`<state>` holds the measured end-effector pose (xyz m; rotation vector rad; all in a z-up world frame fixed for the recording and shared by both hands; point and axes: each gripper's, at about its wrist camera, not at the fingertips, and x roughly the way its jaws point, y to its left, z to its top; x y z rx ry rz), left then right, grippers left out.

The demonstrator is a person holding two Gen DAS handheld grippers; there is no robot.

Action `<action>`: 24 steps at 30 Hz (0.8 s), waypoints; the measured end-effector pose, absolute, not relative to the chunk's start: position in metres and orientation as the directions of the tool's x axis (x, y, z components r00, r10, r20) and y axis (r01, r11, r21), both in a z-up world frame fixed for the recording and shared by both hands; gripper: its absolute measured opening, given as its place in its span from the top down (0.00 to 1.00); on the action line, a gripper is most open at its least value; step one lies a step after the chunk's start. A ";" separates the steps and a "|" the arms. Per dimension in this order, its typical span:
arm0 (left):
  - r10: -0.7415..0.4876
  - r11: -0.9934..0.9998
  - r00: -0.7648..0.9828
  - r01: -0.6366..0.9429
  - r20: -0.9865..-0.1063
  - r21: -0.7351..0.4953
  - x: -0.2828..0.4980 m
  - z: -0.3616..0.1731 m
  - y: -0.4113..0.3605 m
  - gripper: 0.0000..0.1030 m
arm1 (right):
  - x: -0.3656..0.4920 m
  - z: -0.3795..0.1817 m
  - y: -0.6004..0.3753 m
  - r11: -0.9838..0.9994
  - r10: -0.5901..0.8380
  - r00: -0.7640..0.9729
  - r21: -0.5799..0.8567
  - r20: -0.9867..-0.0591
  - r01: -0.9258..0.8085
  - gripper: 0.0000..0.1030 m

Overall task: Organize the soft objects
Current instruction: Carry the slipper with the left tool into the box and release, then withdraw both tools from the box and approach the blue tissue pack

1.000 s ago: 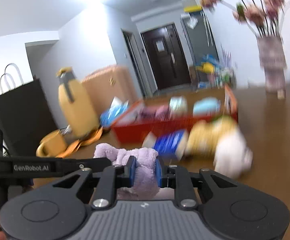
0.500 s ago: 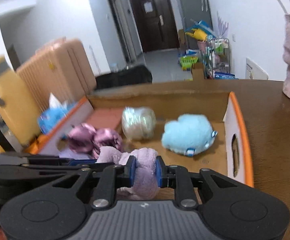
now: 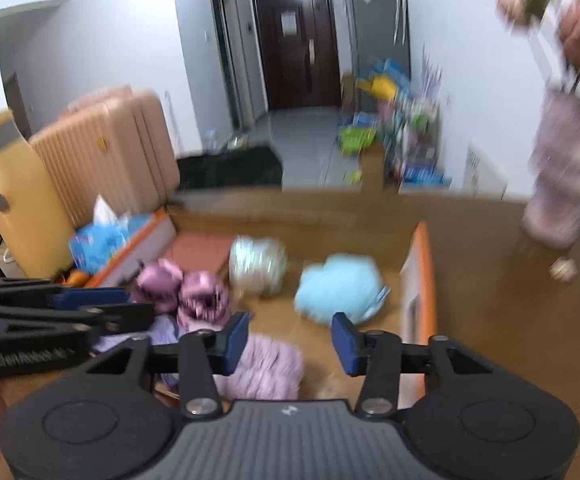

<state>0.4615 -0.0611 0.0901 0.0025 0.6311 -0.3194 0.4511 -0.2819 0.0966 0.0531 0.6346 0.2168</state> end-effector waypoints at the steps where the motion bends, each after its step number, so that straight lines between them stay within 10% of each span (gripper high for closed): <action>1: -0.262 0.960 0.801 0.271 -0.538 -0.064 0.448 0.102 -0.052 0.38 | 0.437 0.112 -0.286 0.980 0.199 0.813 0.088 -0.547 -0.180 0.45; 5: -0.145 0.983 0.922 0.176 -0.358 0.053 0.394 0.131 -0.027 0.17 | 0.380 0.151 -0.303 0.987 0.156 0.919 0.019 -0.362 -0.160 0.12; 24: -0.079 0.992 0.979 0.095 -0.190 0.078 0.260 0.130 0.001 0.04 | 0.254 0.156 -0.282 0.993 0.106 0.980 -0.040 -0.168 -0.114 0.06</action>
